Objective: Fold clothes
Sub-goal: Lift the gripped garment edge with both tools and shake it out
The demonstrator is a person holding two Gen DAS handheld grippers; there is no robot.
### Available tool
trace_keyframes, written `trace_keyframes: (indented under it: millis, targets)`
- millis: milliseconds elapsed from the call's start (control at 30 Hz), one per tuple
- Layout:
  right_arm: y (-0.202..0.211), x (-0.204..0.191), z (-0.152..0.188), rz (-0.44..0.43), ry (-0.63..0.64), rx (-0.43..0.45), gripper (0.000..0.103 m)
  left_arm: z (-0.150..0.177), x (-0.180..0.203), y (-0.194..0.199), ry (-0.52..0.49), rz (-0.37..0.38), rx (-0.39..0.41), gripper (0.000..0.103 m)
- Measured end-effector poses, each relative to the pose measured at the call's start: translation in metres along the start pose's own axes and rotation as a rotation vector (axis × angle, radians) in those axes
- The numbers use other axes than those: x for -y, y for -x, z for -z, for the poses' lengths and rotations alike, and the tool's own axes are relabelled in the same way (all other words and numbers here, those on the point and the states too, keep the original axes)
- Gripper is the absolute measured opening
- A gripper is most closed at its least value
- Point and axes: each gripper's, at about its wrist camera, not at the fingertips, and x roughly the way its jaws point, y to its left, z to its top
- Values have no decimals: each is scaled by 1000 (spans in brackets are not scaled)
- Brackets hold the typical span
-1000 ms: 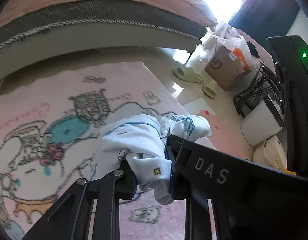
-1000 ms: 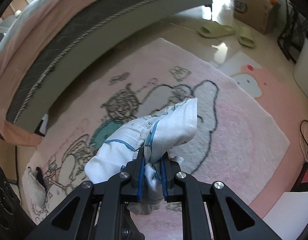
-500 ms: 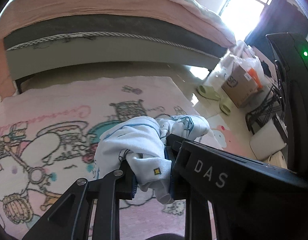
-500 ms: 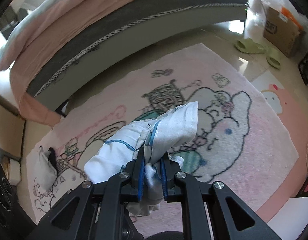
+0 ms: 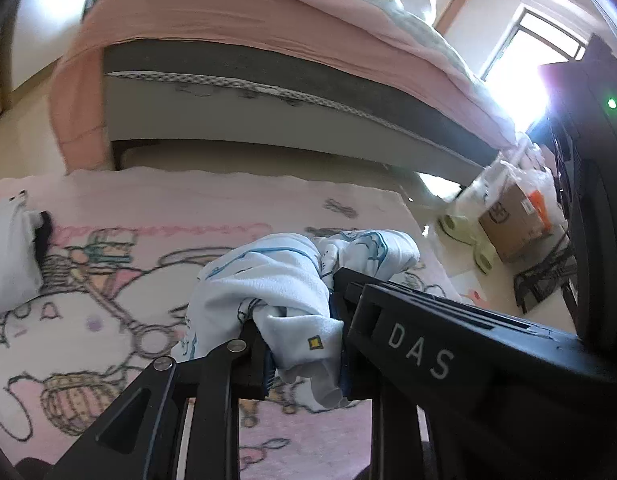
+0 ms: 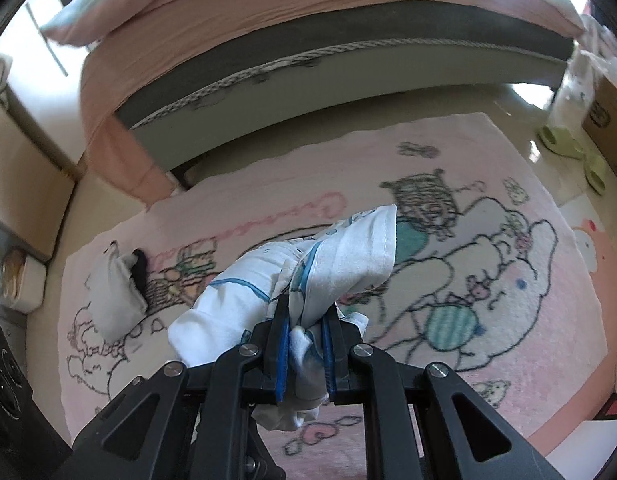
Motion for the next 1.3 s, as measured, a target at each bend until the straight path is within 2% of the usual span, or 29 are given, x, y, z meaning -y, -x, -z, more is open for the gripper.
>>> trace_keyframes:
  millis: [400, 633, 933, 1300]
  targets:
    - [-24, -97, 23, -48, 139, -54, 12, 20, -87, 39, 116, -81, 22, 20]
    - [-41, -124, 45, -72, 176, -96, 12, 37, -114, 42, 138, -123, -4, 21]
    - [-75, -126, 71, -77, 179, -166, 12, 64, -131, 18, 158, -138, -69, 21]
    - [-124, -82, 96, -58, 93, -251, 12, 89, -119, -35, 109, -137, -183, 20]
